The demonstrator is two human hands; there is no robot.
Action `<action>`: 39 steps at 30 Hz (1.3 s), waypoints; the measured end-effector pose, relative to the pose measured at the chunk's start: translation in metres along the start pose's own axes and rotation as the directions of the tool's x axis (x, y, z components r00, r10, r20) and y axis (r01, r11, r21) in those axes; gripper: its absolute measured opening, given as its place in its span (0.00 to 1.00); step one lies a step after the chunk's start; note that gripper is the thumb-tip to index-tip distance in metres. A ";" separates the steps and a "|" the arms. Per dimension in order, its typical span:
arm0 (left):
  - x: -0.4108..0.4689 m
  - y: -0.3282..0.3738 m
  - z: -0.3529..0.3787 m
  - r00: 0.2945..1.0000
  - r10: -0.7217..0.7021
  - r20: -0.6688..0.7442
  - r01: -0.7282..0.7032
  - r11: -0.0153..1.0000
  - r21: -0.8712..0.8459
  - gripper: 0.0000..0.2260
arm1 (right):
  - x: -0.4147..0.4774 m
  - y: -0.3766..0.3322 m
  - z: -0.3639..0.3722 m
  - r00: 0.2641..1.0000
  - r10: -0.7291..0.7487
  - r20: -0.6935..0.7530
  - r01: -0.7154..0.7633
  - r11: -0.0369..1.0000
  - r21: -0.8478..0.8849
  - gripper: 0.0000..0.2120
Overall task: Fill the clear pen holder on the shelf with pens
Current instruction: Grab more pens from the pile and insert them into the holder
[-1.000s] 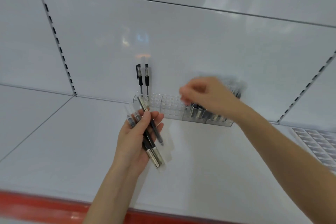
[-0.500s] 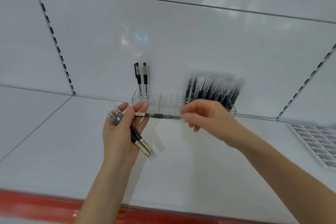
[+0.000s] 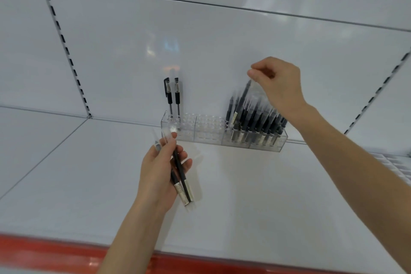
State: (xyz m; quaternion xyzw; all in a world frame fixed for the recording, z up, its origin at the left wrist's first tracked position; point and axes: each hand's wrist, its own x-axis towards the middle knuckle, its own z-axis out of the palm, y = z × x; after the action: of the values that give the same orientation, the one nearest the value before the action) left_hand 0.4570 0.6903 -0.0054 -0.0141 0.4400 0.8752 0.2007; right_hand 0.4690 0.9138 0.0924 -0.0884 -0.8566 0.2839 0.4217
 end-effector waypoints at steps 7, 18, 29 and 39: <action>0.000 0.000 -0.005 0.997 0.059 0.041 -0.059 0.998 0.018 0.09 | 0.001 0.001 0.012 0.995 -0.079 0.066 0.085 0.992 -0.094 0.07; -0.003 0.004 0.002 0.992 0.111 0.051 -0.110 0.994 -0.027 0.12 | 0.001 0.011 0.021 0.923 -0.030 0.383 0.193 0.899 -0.394 0.08; 0.001 0.004 0.003 0.985 0.172 0.030 -0.168 0.981 -0.093 0.09 | -0.074 -0.033 0.003 0.852 0.139 0.504 -0.181 0.983 0.035 0.10; -0.004 0.000 0.014 0.973 0.198 0.121 -0.196 0.980 -0.030 0.09 | -0.109 -0.046 0.025 0.664 0.112 0.740 -0.305 0.943 0.130 0.08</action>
State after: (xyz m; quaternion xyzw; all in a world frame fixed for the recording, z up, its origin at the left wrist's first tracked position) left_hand 0.4626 0.7004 0.0041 0.0822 0.4181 0.8938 0.1395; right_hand 0.5220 0.8232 0.0325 -0.0155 -0.8952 0.4448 0.0220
